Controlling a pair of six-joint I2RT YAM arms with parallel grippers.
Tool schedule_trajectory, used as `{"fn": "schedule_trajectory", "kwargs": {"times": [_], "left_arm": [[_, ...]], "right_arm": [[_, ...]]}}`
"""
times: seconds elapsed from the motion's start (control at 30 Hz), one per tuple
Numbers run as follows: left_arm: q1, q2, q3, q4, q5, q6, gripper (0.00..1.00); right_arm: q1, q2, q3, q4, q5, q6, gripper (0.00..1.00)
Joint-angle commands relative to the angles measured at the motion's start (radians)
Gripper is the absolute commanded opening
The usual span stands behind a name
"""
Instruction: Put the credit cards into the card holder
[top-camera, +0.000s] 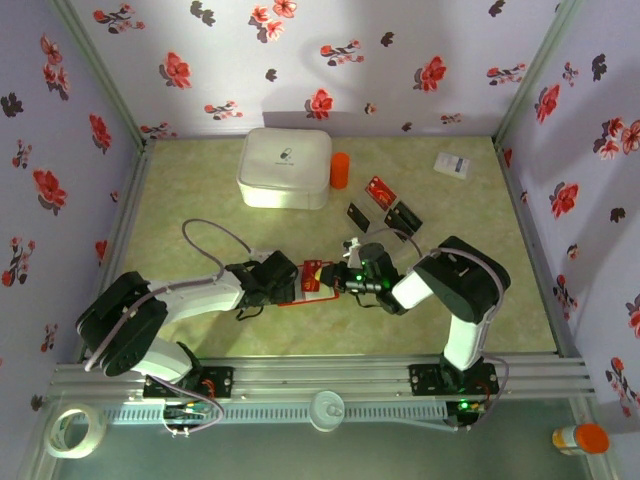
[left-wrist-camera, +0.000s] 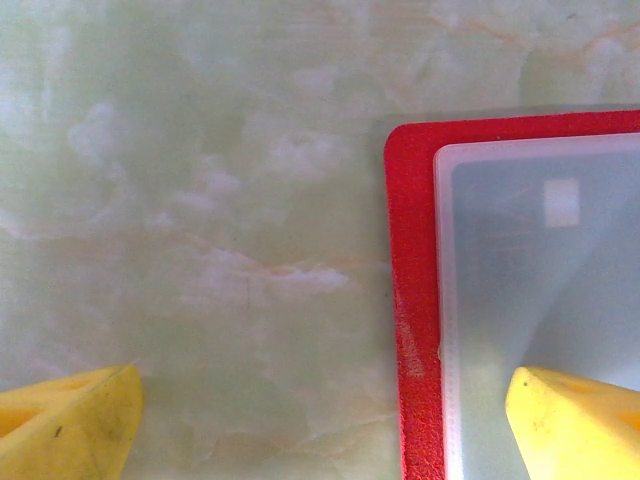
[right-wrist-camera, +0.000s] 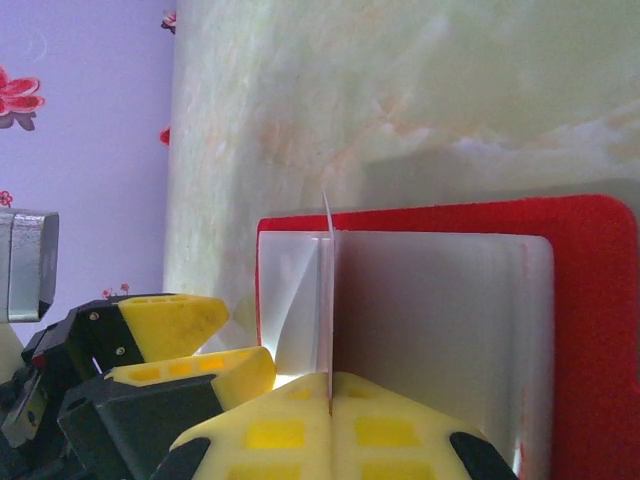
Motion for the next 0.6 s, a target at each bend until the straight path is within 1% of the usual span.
{"fn": "schedule_trajectory", "kwargs": {"times": [0.0, 0.13, 0.2, 0.57], "left_arm": [[-0.011, -0.001, -0.025, -0.067, -0.018, -0.004, 0.94], [-0.010, -0.004, -0.027, -0.067, -0.019, -0.006, 0.94], [-0.011, -0.004, -0.027, -0.065, -0.018, -0.006, 0.94], [-0.012, -0.004, -0.029, -0.062, -0.018, -0.007, 0.94]], "right_arm": [[0.006, 0.025, -0.013, 0.045, -0.017, 0.023, 0.00], [0.006, 0.032, -0.012, 0.037, -0.018, 0.017, 0.00], [0.006, 0.027, -0.009, 0.003, -0.018, 0.006, 0.00], [0.006, -0.017, 0.041, -0.269, -0.029, -0.109, 0.00]]}}
